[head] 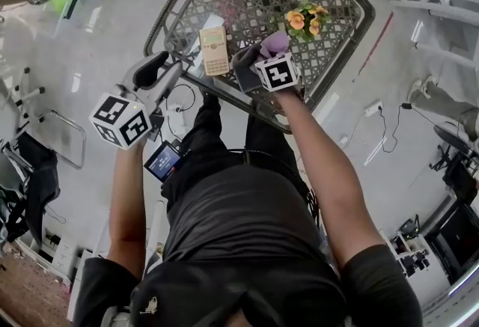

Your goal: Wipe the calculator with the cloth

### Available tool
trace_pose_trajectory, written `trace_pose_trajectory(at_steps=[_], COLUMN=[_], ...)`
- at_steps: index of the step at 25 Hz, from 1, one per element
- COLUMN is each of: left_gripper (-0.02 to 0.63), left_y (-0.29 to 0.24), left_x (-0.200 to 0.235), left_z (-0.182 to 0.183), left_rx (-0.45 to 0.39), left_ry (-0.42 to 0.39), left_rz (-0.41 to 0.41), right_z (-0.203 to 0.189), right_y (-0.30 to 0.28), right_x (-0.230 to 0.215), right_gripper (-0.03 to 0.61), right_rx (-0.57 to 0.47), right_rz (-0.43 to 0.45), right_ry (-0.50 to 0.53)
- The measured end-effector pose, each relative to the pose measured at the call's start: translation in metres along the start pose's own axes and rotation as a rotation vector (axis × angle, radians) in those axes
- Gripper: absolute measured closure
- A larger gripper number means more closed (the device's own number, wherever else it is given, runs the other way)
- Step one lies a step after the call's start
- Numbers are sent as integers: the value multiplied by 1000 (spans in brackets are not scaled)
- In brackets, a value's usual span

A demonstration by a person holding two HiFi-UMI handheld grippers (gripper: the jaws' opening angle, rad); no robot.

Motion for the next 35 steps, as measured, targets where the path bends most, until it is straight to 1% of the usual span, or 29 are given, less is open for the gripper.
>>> trace_pose_trajectory(at_steps=[5, 9, 14, 16, 21, 25, 30, 35], left_gripper=[396, 396, 397, 396, 396, 397, 397, 397], left_y=[0, 2, 3, 4, 4, -1, -9, -16], left_x=[-8, -14, -20, -23, -30, -33, -42, -50], left_z=[10, 16, 19, 18, 18, 14, 10, 13], left_rx=[-4, -10, -6, -2, 22, 59, 81, 88], left_ry=[-16, -25, -35, -36, -40, -54, -67, -80], left_rz=[-4, -4, -2, -2, -5, -5, -22, -47], right_z=[-12, -20, -32, -37, -46, -59, -78, -84], right_y=[6, 14, 23, 27, 37, 40, 46, 58], right_x=[-12, -19, -27, -28, -26, -24, -26, -28], right_gripper=[501, 501, 500, 499, 492, 485, 485, 486], right_rx=[-9, -40, -42, -56, -108, -115, -86, -104], right_rz=[13, 34, 30, 44, 106, 142, 148, 153], right_ry=[-63, -124, -183, -217, -301, -375, -436, -481])
Point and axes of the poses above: the fingertips, and each gripper's own axes: y backward along the fingers, x to its left, z out of its top, the point moved 5 cm from there along y, backward along the fingers, and after that the axes turned 2 degrees about z, right-handed, at the moved point
